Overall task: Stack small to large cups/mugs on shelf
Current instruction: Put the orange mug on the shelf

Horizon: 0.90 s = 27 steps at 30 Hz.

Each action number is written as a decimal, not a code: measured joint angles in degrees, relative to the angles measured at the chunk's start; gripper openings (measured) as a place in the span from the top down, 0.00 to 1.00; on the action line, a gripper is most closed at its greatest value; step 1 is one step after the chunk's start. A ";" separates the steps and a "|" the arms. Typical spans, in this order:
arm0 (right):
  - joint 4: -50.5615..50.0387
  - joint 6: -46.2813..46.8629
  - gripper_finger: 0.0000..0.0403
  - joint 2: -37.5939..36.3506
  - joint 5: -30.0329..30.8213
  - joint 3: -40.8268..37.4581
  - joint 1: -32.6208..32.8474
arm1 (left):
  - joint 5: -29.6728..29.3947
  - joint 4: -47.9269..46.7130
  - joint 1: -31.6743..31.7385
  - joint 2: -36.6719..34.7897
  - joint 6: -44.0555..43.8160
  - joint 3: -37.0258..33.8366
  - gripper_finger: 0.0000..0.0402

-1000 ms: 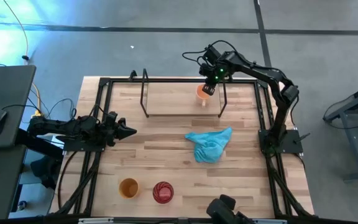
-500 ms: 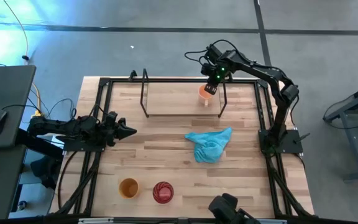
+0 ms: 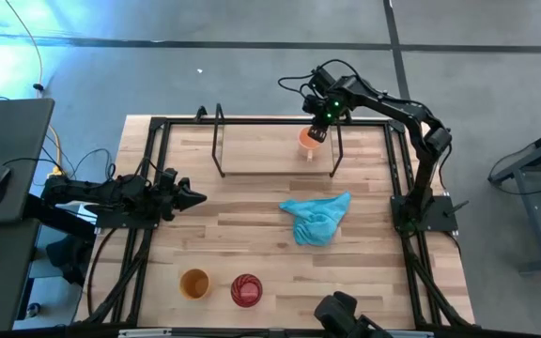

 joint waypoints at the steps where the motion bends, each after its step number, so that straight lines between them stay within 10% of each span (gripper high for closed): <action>1: 0.00 0.00 1.00 0.00 -0.01 0.00 0.00 | 0.00 0.00 0.00 0.00 0.02 0.00 0.97; 27: -0.37 0.25 1.00 0.55 0.02 0.00 0.85 | 0.00 0.02 0.00 0.00 0.00 0.00 0.97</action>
